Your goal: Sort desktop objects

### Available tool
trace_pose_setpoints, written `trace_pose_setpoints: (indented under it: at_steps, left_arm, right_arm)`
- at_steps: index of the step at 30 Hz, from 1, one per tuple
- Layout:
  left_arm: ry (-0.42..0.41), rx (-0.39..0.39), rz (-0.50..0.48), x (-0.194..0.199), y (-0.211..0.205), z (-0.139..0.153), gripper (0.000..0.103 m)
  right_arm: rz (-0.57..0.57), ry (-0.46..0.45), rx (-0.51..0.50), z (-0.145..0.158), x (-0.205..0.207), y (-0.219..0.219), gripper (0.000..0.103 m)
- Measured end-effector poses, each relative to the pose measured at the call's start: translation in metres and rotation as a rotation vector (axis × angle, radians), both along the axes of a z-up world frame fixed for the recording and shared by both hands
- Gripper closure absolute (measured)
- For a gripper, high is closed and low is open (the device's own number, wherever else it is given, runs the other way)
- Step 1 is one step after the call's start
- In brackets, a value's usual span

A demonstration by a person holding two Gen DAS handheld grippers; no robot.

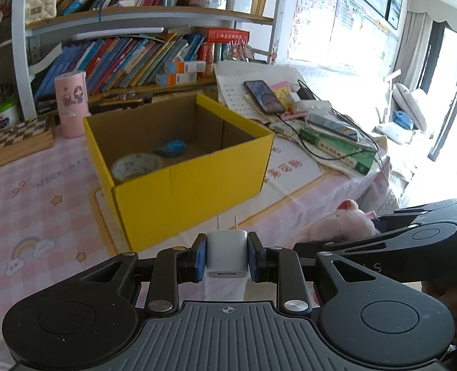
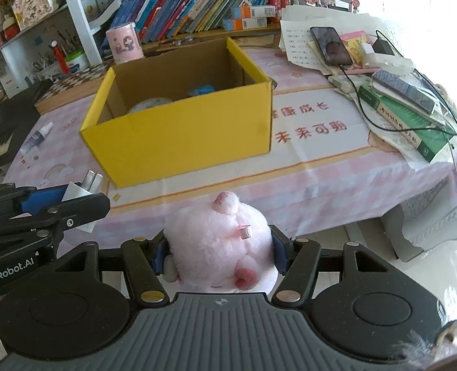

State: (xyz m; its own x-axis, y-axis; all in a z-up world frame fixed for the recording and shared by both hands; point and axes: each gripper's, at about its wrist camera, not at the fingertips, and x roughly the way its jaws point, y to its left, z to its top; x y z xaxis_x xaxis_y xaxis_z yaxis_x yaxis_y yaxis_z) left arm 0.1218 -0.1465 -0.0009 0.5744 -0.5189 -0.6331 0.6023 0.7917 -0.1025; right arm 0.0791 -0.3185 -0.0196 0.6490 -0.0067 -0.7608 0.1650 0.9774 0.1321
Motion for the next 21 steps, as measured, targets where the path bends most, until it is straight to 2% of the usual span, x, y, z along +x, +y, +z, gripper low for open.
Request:
trace_pose_setpoints:
  at_steps: [7, 13, 21]
  left_arm:
    - [-0.072, 0.013, 0.060, 0.009, -0.020, 0.014, 0.078]
    - [-0.126, 0.000, 0.124, 0.023, -0.035, 0.028, 0.078]
    - [-0.218, -0.016, 0.250, 0.055, -0.039, 0.048, 0.078]
  right_arm:
    - [0.035, -0.078, -0.017, 0.013, 0.019, -0.026, 0.044]
    - [0.121, -0.167, -0.041, 0.033, 0.038, -0.038, 0.044]
    - [0.195, -0.280, -0.012, 0.063, 0.079, -0.060, 0.044]
